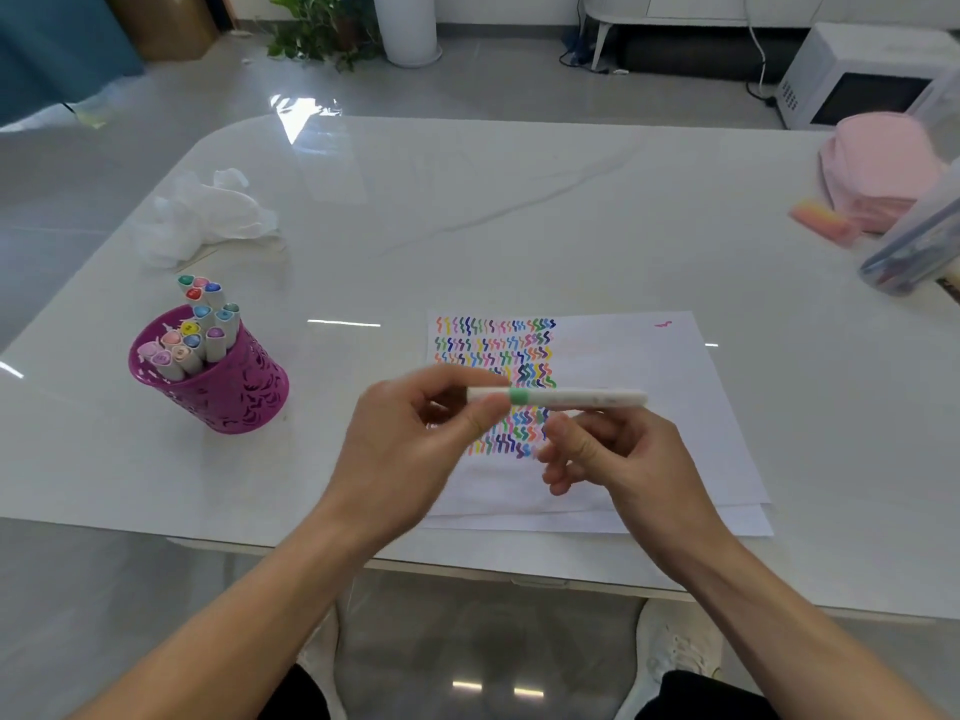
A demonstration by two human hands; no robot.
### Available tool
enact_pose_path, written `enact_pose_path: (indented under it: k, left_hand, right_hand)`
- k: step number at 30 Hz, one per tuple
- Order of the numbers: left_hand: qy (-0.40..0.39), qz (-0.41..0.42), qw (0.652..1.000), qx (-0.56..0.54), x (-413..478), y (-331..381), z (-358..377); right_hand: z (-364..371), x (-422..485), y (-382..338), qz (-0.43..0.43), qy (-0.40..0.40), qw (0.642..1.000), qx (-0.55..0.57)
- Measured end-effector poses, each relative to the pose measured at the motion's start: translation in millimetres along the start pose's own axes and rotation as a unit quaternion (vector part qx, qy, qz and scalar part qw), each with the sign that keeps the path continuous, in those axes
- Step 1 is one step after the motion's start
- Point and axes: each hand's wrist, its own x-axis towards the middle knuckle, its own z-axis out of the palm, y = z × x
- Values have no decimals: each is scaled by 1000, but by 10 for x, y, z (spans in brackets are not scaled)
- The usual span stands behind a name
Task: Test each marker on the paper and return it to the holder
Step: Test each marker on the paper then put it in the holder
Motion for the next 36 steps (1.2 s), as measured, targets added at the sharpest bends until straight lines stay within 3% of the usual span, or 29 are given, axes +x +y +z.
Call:
enact_pose_path:
  k: [5,9,16,22,28,36]
  left_hand:
    - [132,29,988,-79,72,125,-331]
    - [247,75,966,-28,75,227,-606]
    - [370,115,921,36,-15,206,-1060]
    - [407,168,894,84,-95,189,-1313]
    - [427,157,880,133,-104,79,-1521]
    - [366,5,907,209,-56,-150,-1523]
  right_hand:
    - [-94,76,120,-7,72,994,-86]
    - [-214,148,254,-13,132,982,-134]
    - [-186,143,293,-27,134,978,-155]
    - [-82,148,318,-49,117,973,-191]
    - [-33,144,378,-53,102,968,-225]
    - [-33,151,383,-57,102,966,-231]
